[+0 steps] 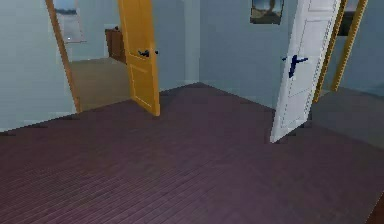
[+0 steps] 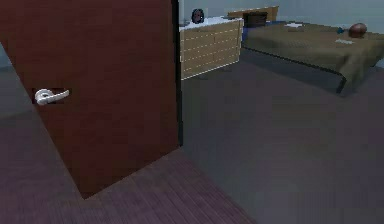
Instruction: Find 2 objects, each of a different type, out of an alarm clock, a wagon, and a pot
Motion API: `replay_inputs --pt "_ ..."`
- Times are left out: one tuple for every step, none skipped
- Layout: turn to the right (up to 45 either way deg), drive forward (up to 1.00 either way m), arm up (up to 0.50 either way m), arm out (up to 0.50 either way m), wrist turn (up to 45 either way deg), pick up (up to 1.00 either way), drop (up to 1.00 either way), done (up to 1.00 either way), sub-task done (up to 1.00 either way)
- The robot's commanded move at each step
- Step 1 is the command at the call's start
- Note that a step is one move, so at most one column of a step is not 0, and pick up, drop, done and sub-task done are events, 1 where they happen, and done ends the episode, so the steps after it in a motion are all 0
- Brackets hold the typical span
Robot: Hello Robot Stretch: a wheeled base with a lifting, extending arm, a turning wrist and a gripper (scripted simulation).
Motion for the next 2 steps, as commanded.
replay_inputs --pt "15.0 0.0 0.0 0.0 0.0 0.0 0.0 0.0 0.0" --pt "0.0 1.0 0.0 0.0 0.0 0.0 0.0 0.0 0.0"
